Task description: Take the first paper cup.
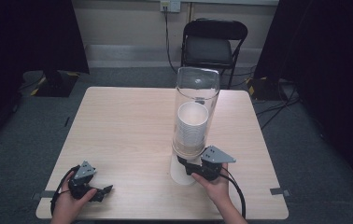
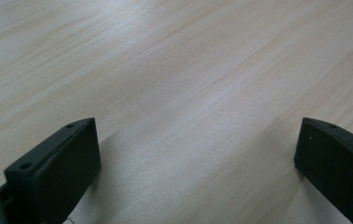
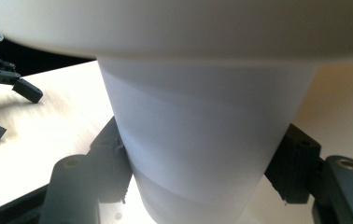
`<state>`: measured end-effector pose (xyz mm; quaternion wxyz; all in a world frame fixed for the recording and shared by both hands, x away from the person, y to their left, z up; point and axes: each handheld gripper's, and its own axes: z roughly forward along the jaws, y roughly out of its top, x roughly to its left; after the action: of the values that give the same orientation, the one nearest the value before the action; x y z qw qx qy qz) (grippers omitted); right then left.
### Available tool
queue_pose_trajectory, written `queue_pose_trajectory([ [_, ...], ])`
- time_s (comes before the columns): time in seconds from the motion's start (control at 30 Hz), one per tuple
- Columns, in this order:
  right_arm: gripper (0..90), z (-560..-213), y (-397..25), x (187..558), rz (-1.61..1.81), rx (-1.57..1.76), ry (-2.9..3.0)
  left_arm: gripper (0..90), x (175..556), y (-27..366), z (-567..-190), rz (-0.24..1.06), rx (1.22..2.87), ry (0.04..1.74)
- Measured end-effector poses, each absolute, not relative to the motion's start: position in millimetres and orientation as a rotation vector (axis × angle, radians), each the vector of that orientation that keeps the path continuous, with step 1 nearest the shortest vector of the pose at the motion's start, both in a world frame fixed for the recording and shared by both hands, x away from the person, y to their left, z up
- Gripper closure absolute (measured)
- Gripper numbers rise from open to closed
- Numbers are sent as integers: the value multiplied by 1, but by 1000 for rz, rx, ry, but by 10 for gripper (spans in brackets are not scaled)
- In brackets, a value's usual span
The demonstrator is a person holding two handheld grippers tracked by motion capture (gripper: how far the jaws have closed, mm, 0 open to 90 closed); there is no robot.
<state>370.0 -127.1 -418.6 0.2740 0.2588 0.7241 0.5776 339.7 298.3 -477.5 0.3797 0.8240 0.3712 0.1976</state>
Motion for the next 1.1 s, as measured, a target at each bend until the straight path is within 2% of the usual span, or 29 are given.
queue_pose_trajectory([
  [0.27,344,-421,-127,371,1549,697,1970,0,340,298,-478,505,2104,948],
  [0.3,376,-441,-127,374,1407,747,2086,0,340,298,-478,505,2105,948],
  [0.37,373,-455,-134,371,1479,759,2059,0,339,299,-477,505,2105,951],
  [0.43,361,-433,-133,372,1443,707,2061,0,340,299,-477,505,2105,950],
  [0.5,356,-428,-134,376,1411,712,2125,0,340,299,-477,505,2105,950],
  [0.6,352,-433,-139,379,1352,727,2182,0,340,298,-477,505,2105,950],
  [0.67,347,-450,-148,378,1302,741,2241,0,340,298,-477,505,2104,950],
  [0.93,333,-448,-164,367,1268,705,2239,0,339,298,-477,509,2104,953],
  [1.1,329,-449,-193,359,1228,728,2215,0,339,298,-477,509,2103,953],
])
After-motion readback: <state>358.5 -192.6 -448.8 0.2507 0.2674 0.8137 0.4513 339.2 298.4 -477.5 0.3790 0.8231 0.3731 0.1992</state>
